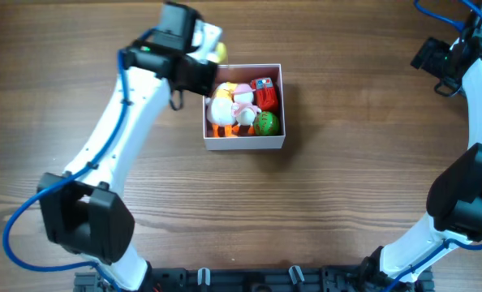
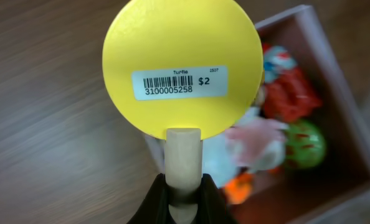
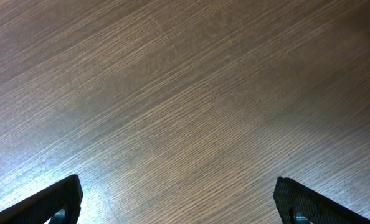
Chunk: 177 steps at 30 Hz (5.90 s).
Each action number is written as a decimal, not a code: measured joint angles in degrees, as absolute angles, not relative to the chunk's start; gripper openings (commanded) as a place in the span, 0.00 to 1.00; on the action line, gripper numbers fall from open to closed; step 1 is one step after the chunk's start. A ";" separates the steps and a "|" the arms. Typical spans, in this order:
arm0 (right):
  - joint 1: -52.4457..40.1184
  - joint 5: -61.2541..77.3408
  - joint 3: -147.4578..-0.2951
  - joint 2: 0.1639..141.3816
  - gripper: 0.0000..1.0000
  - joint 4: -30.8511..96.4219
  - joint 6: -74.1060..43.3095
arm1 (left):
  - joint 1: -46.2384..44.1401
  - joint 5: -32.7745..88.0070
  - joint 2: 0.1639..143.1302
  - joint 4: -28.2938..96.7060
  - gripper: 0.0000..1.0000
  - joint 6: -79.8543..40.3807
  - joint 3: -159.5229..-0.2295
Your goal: Pack container
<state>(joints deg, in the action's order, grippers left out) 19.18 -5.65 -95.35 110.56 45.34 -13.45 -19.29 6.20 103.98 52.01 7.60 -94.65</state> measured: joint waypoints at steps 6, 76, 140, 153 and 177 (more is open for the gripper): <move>19.18 -5.65 -95.35 110.56 1.00 45.32 -13.45 | -24.58 6.83 104.29 51.48 0.13 6.96 -94.65; 19.18 -5.65 -95.35 110.56 1.00 45.32 -13.45 | -17.56 5.04 92.03 63.05 1.00 -0.16 -98.74; 19.18 -5.67 -95.35 110.56 1.00 45.32 -13.45 | -2.70 -4.89 36.80 14.15 1.00 -19.53 -33.63; 19.18 -5.67 -95.35 110.56 1.00 45.32 -13.45 | 0.14 -2.87 15.11 6.37 1.00 -19.86 -15.86; 19.18 -5.67 -95.35 110.56 1.00 45.32 -13.45 | 0.14 -2.90 0.84 2.98 1.00 -19.86 -4.75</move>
